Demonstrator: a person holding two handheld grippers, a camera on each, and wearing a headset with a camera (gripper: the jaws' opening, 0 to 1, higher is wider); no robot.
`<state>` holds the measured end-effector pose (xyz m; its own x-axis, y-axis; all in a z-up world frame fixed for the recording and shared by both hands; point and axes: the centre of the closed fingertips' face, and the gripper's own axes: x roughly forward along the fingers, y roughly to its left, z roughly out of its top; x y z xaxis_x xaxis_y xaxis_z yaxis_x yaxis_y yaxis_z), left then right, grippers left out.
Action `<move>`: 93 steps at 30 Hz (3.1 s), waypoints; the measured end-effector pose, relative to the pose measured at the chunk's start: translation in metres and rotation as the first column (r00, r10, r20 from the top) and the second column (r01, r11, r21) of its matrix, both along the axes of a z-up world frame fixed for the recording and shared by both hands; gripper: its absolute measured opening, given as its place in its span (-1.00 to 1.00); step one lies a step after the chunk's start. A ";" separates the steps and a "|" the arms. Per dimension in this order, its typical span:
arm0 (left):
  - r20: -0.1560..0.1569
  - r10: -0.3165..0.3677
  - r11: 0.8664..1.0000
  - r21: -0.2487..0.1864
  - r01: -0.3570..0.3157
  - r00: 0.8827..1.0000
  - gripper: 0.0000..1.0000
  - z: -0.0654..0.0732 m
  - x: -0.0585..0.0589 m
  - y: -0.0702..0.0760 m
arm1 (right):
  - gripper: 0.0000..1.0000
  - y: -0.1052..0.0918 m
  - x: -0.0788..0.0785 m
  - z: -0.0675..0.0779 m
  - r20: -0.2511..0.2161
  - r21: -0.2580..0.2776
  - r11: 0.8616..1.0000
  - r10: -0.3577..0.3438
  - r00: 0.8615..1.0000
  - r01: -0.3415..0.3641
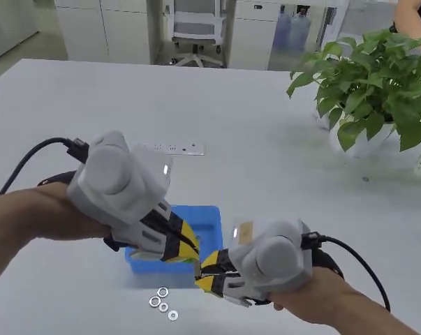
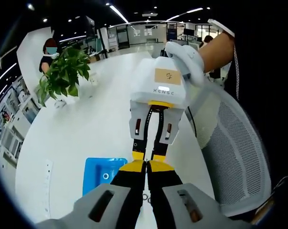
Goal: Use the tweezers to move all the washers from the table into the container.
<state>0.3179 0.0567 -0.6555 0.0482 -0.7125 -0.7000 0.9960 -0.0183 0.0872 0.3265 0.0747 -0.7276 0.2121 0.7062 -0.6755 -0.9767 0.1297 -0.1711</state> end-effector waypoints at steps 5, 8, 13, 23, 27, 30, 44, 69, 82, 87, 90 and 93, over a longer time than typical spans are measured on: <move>0.013 0.002 1.000 -0.004 -0.002 1.000 -0.90 0.007 0.007 0.000 | -0.80 0.000 0.009 0.007 0.014 0.006 1.000 -0.003 1.000 0.003; 0.022 0.001 1.000 -0.002 -0.001 1.000 -0.90 0.009 0.011 0.000 | -0.80 0.001 0.014 0.009 0.021 0.006 1.000 -0.004 1.000 0.004; 0.036 0.000 1.000 0.003 0.000 0.999 -0.90 0.012 0.017 0.001 | -0.80 0.003 0.023 0.012 0.031 0.008 1.000 -0.006 1.000 0.006; 0.052 0.009 1.000 0.006 -0.010 0.999 -0.90 0.011 0.037 0.005 | -0.80 0.007 0.043 0.011 0.039 0.007 1.000 -0.004 0.999 0.004; 0.054 0.018 1.000 0.010 -0.018 0.998 -0.90 0.007 0.045 0.007 | -0.80 0.009 0.051 0.008 0.037 0.007 1.000 -0.003 0.999 0.003; 0.055 0.023 1.000 0.016 -0.024 0.998 -0.90 0.003 0.050 0.009 | -0.80 0.011 0.057 0.003 0.033 0.006 1.000 -0.003 0.999 0.003; 0.039 0.057 0.998 0.021 -0.057 0.998 -0.90 -0.018 0.071 0.013 | -0.80 0.016 0.077 -0.018 0.013 0.000 1.000 -0.005 1.000 0.005; 0.029 0.082 0.996 0.021 -0.083 0.996 -0.89 -0.045 0.084 0.016 | -0.79 0.018 0.089 -0.045 -0.006 -0.029 1.000 -0.002 1.000 0.002; 0.035 0.078 0.997 0.028 -0.079 0.996 -0.89 -0.049 0.084 0.015 | -0.79 0.017 0.090 -0.050 -0.007 -0.039 0.999 -0.001 1.000 0.000; 0.037 0.075 0.997 0.029 -0.076 0.997 -0.89 -0.050 0.083 0.014 | -0.79 0.017 0.090 -0.051 -0.006 -0.041 0.999 -0.003 1.000 0.003; 0.038 0.073 0.997 0.030 -0.075 0.997 -0.89 -0.050 0.083 0.014 | -0.79 0.016 0.090 -0.050 -0.005 -0.042 0.999 -0.003 1.000 0.003; 0.040 0.073 0.997 0.029 -0.074 0.997 -0.89 -0.049 0.082 0.014 | -0.78 0.016 0.089 -0.049 -0.001 -0.044 0.999 -0.001 1.000 0.001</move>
